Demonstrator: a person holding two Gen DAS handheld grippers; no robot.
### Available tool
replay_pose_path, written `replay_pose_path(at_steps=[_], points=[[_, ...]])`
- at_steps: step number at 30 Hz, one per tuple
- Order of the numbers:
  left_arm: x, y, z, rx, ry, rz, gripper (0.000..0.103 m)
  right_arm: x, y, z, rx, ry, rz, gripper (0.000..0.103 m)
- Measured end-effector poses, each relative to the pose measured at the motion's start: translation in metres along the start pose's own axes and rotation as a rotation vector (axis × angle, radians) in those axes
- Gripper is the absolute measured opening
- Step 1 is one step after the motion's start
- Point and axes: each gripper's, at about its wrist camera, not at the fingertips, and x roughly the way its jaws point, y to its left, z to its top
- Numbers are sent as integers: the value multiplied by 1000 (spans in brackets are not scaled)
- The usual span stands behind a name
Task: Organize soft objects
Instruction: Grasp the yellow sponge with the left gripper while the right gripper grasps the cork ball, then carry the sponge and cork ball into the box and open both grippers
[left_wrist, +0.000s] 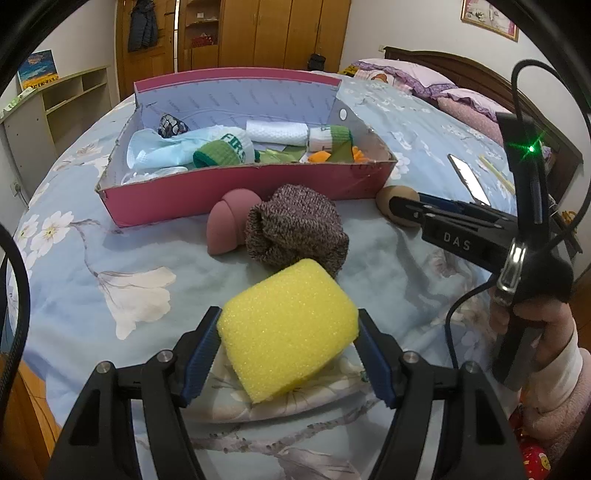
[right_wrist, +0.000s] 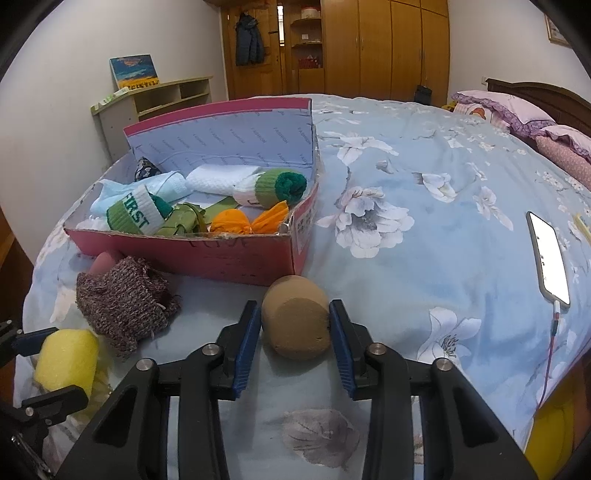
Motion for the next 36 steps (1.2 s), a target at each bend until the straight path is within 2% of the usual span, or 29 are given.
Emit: replay_pose_path(at_steps=[3, 15, 25, 36], points=[[-1, 0, 0, -3, -5, 3, 74, -4, -1, -1, 11, -13, 4, 31], [-12, 8, 6, -19, -40, 18, 74, -34, 10, -4, -7, -58, 42, 30], [-16, 22, 26, -45, -62, 35, 74, -54, 13, 5, -12, -92, 68, 30], [-24, 29, 59, -44, -121, 46, 74, -56, 22, 23, -39, -123, 94, 30]])
